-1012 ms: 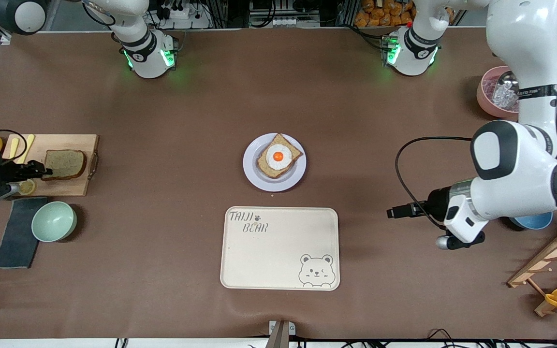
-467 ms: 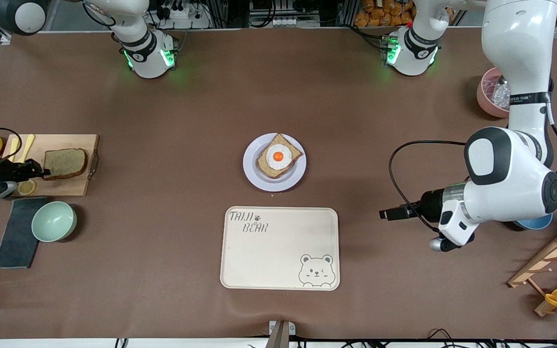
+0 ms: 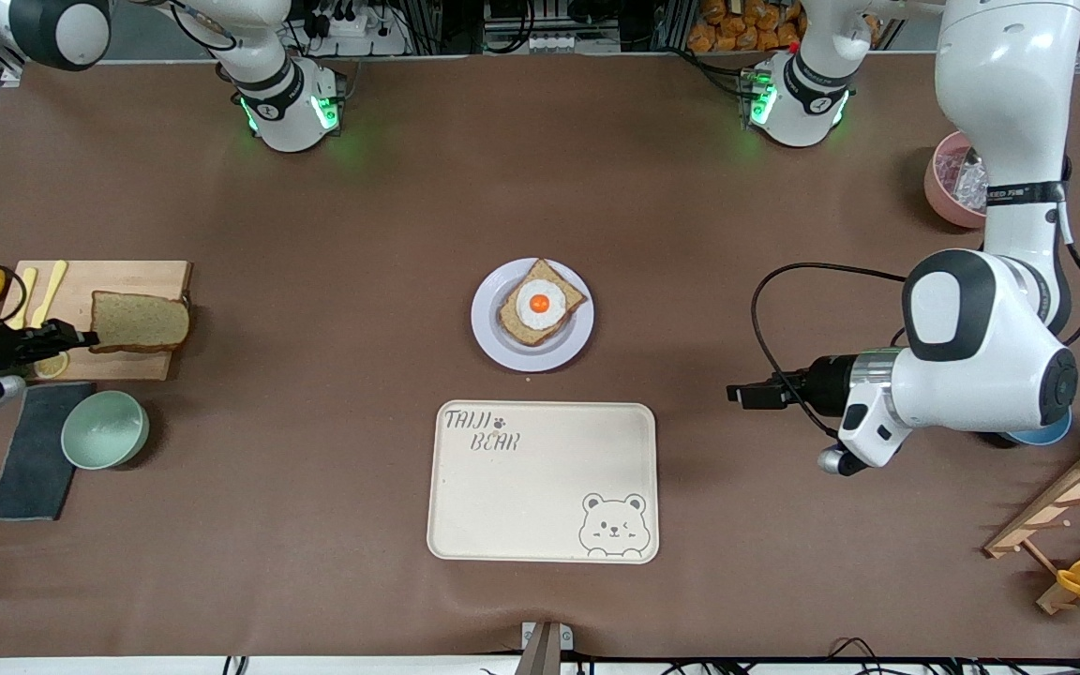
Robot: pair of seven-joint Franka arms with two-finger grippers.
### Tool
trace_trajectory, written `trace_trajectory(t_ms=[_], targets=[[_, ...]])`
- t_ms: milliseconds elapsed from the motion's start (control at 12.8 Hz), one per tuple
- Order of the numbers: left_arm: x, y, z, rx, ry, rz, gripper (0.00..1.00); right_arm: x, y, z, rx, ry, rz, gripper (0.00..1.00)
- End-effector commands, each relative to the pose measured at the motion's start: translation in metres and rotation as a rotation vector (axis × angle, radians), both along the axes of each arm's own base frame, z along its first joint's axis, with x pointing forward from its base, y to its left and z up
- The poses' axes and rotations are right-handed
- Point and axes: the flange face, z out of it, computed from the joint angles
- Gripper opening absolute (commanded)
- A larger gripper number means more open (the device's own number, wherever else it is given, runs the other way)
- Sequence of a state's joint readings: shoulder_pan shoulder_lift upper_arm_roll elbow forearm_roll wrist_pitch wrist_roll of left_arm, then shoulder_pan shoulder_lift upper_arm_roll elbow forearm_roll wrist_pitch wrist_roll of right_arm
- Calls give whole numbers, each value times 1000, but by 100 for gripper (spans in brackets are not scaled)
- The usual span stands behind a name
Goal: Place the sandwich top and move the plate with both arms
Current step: 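Grasp the bread slice with the right gripper and lift it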
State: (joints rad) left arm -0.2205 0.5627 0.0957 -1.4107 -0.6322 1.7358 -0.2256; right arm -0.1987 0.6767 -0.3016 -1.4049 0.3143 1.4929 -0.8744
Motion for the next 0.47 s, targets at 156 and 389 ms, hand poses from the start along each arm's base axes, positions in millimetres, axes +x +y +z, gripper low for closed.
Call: trace_trajectory(t_ms=[156, 389], targets=[[-20, -15, -15, -71, 24, -178, 100, 36, 137, 37, -25, 89, -88, 0], [-42, -58, -38, -108, 58, -290, 100, 48, 217, 45, -5, 107, -124, 0]])
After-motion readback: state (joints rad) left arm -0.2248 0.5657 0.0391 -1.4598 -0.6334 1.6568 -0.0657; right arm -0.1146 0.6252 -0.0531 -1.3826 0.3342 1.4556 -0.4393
